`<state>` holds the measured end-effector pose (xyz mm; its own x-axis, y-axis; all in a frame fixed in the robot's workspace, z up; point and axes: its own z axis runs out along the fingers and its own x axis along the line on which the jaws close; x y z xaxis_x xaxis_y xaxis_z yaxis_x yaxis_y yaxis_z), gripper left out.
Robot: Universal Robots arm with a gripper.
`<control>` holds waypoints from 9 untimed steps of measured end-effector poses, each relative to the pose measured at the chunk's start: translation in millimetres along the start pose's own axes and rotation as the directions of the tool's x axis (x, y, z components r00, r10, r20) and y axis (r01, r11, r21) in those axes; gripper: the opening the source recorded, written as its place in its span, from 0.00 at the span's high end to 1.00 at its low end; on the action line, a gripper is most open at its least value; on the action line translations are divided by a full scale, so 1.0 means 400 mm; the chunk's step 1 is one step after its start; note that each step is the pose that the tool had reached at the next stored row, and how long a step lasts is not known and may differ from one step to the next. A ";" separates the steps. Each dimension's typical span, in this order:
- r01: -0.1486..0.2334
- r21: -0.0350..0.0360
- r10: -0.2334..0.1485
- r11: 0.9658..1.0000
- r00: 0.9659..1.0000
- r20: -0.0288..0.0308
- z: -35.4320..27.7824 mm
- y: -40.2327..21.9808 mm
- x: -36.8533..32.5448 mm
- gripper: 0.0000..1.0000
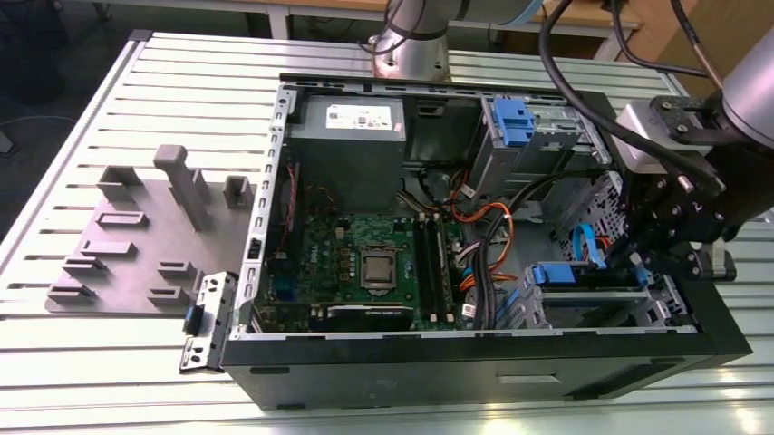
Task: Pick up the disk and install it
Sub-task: 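Insert the second disk wire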
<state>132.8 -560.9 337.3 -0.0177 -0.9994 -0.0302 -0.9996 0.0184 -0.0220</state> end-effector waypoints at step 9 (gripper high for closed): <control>0.000 0.000 0.000 1.000 1.000 0.001 0.003 0.003 0.008 0.83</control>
<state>131.7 -564.0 336.0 -0.0178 -0.9994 -0.0311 -0.9996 0.0185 -0.0220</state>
